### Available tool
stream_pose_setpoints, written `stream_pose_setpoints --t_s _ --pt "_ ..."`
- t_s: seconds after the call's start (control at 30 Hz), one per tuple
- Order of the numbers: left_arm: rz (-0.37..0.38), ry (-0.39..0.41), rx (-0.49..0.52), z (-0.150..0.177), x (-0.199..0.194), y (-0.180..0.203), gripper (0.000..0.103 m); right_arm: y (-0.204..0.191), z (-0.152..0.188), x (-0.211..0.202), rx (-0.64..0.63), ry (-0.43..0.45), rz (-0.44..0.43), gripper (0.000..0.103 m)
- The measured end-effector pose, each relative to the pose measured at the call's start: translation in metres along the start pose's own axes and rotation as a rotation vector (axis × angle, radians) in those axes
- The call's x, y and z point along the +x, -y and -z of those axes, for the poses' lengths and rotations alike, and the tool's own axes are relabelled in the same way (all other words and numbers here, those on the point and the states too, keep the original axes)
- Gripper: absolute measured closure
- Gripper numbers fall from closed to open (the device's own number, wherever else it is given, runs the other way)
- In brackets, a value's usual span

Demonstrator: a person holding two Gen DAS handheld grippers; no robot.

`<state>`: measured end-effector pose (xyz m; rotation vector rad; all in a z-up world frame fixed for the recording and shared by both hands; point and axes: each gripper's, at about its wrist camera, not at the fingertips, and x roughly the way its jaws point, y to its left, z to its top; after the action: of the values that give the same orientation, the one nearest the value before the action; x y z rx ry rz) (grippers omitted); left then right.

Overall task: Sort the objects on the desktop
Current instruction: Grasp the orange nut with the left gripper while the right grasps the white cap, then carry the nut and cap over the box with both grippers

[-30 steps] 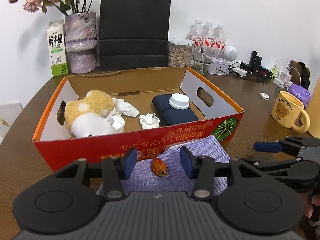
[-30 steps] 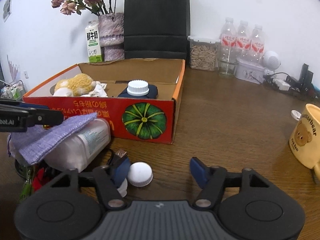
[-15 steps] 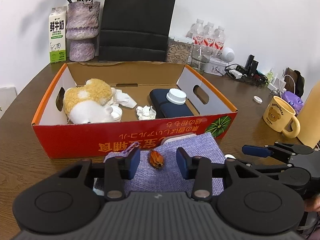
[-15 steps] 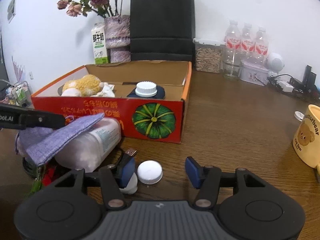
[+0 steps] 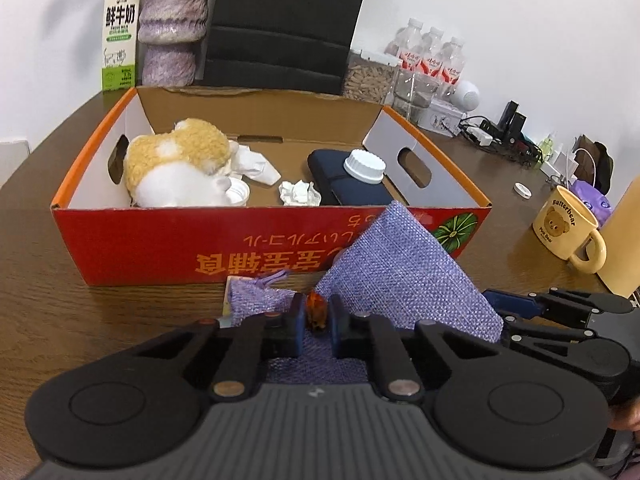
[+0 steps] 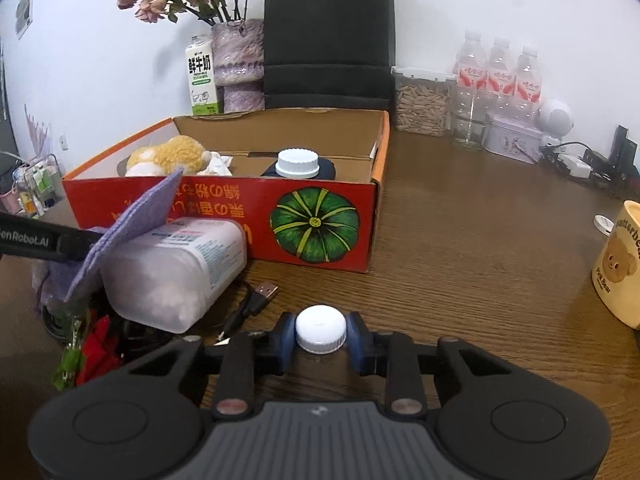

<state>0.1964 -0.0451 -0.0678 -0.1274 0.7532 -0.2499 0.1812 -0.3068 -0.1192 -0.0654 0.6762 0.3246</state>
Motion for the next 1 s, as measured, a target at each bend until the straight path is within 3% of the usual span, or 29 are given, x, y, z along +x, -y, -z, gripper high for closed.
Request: stream_pose_setpoints --t_s 0.57,1.0 --pt "0.009 0.101 0.011 -0.008 -0.026 -0.001 0.092 -0.002 -0.013 -0.021 0.017 0.078 0.012 0.076" --pt "0.016 0.231 0.021 -0.038 -0.045 -0.005 0.092 -0.025 -0.062 -0.033 -0.024 0.201 -0.014 0.076"
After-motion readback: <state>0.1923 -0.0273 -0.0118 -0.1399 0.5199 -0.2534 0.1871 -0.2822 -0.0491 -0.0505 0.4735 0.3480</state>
